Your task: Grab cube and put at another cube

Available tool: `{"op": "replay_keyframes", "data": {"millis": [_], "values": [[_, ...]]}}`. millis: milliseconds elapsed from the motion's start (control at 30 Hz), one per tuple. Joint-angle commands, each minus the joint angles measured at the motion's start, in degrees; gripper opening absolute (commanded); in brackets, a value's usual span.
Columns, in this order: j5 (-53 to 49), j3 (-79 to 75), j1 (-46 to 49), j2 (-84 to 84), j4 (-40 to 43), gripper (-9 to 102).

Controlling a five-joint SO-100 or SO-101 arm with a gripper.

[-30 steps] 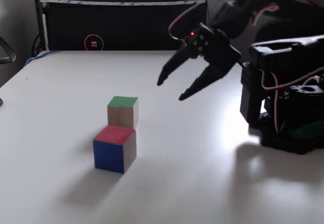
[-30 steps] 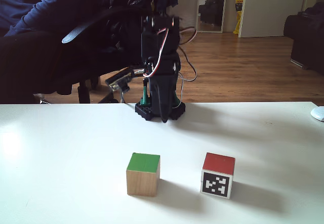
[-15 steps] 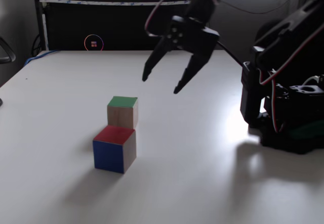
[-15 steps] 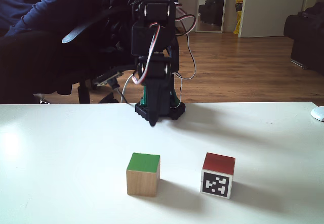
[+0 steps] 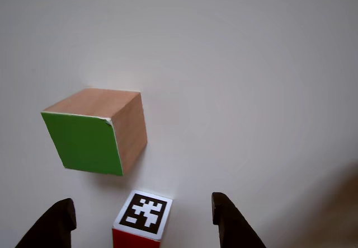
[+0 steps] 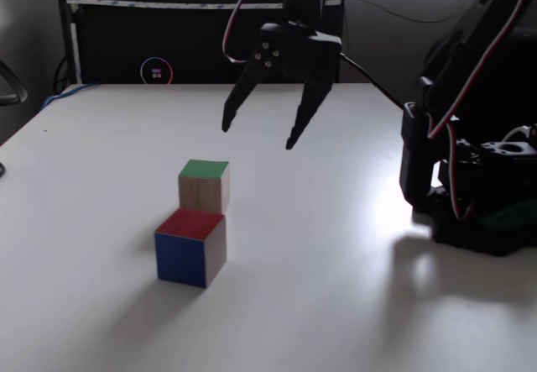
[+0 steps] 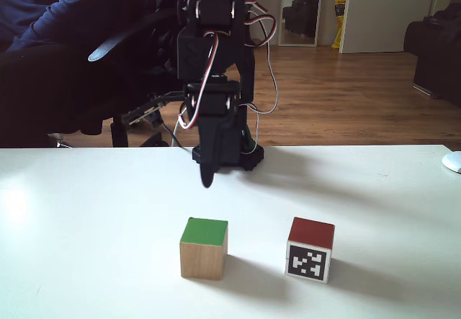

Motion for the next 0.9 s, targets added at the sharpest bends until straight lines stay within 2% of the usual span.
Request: {"op": "replay_keyframes", "data": {"millis": [0, 233, 433, 867], "values": [[2.1, -2.3, -2.5, 0.0, -0.1, 38], [7.1, -2.0, -8.4, 1.4, 0.4, 38], [9.3, -6.2, -9.8, -3.2, 0.7, 38], [5.4, -16.2, -1.5, -17.1, 0.2, 39]]}}
